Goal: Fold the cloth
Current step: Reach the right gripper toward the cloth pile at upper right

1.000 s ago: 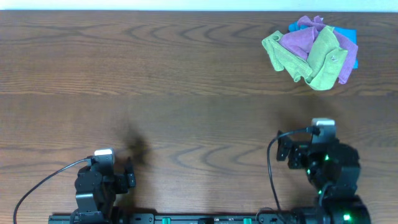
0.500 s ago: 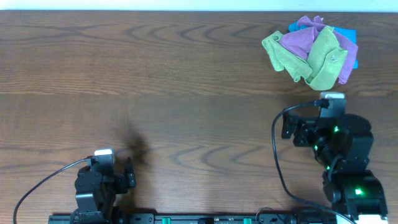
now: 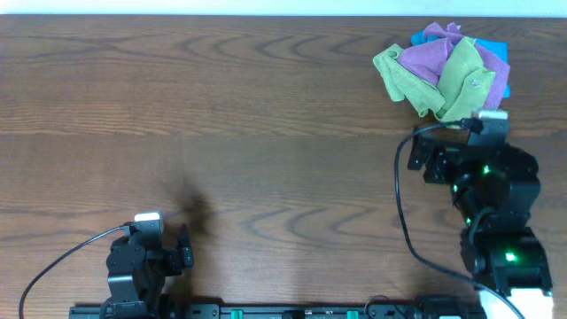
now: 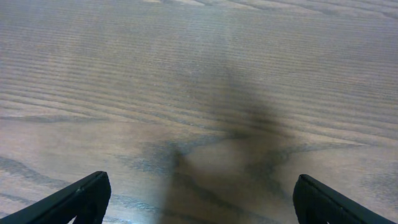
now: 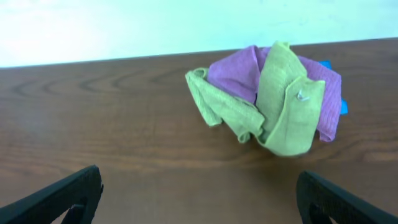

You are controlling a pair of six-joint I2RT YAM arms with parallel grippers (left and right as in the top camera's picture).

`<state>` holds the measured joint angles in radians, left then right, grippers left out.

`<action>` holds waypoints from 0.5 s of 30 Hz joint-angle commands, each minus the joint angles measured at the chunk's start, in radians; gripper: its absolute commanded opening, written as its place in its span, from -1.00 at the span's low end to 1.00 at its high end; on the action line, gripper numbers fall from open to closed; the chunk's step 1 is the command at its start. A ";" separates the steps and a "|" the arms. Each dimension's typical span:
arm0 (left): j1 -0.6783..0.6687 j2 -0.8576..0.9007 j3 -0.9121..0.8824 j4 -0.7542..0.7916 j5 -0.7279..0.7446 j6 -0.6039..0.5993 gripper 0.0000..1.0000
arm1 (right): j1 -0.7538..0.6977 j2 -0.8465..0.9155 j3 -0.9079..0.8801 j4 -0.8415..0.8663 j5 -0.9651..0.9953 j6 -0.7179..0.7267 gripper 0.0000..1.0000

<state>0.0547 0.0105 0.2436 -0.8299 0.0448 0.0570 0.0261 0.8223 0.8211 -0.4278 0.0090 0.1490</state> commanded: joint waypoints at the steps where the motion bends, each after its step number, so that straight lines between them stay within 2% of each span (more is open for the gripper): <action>1: -0.006 -0.006 -0.013 -0.060 -0.029 0.026 0.90 | -0.006 0.037 0.021 0.047 0.014 0.022 0.99; 9: -0.006 -0.006 -0.013 -0.060 -0.029 0.026 0.91 | -0.006 0.169 0.021 0.287 0.032 0.011 0.98; 11: -0.006 -0.007 -0.013 -0.060 -0.029 0.026 0.90 | -0.006 0.228 0.021 0.362 -0.047 0.012 0.98; 15: -0.006 -0.007 -0.013 -0.060 -0.029 0.026 0.90 | -0.006 0.348 0.021 0.415 -0.042 0.040 0.98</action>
<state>0.0547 0.0101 0.2440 -0.8299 0.0448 0.0570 0.0261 1.1004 0.8280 -0.0227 -0.0193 0.1555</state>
